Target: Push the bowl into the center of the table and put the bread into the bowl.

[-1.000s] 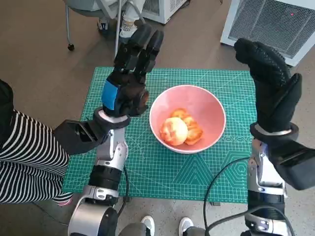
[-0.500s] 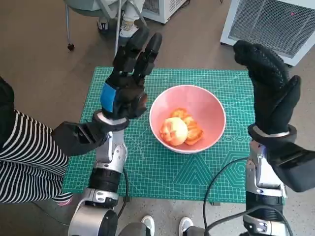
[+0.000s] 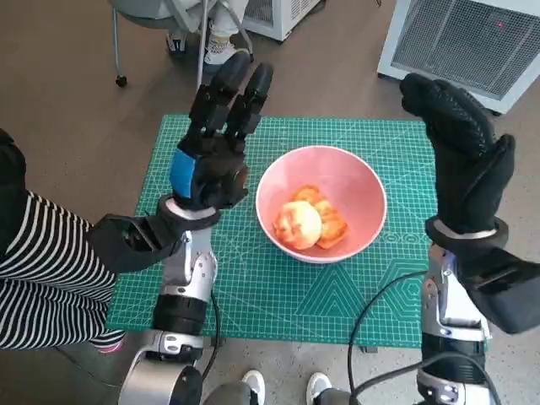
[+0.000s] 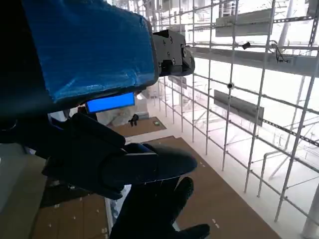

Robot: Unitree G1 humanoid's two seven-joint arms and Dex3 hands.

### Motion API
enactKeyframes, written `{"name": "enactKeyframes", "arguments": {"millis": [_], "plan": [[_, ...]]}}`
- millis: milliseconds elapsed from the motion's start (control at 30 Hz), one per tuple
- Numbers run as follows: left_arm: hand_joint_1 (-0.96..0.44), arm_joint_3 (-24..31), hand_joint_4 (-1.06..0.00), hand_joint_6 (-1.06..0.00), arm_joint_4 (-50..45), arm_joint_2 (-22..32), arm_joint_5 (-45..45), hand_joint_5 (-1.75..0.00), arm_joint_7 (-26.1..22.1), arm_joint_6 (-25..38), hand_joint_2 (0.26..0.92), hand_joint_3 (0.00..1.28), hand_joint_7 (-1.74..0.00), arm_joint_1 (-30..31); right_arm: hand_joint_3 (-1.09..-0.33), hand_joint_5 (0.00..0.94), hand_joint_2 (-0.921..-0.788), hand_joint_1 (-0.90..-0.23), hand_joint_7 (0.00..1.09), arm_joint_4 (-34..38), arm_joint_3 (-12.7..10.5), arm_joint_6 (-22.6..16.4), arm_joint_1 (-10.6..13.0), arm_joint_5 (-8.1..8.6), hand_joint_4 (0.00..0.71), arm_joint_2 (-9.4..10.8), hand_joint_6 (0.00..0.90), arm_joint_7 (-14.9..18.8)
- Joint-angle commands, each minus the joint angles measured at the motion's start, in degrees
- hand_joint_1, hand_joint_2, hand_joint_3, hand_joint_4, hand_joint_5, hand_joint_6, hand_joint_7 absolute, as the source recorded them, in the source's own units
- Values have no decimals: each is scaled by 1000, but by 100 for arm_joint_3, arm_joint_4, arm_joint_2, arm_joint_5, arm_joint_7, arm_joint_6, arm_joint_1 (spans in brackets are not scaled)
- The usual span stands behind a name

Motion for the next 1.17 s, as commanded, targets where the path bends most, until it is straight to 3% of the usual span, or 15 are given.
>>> {"name": "enactKeyframes", "arguments": {"millis": [33,1000,1167], "plan": [[-724,-7,-97,1,-194,-37,-63,-21,40,85,921,423,-425,101,-720,0,-921,-693,417,-43,16,110,209,-52,163,-6,102,-44],[-653,5,-104,1,-358,-35,-217,-14,-100,368,921,304,-426,267,-709,1,-921,-695,408,74,-1,148,199,23,166,8,108,-18],[-559,-10,-112,1,-413,-28,-189,-16,-112,395,921,252,-442,283,-708,1,-921,-693,407,127,-7,152,181,72,166,7,108,14]]}}
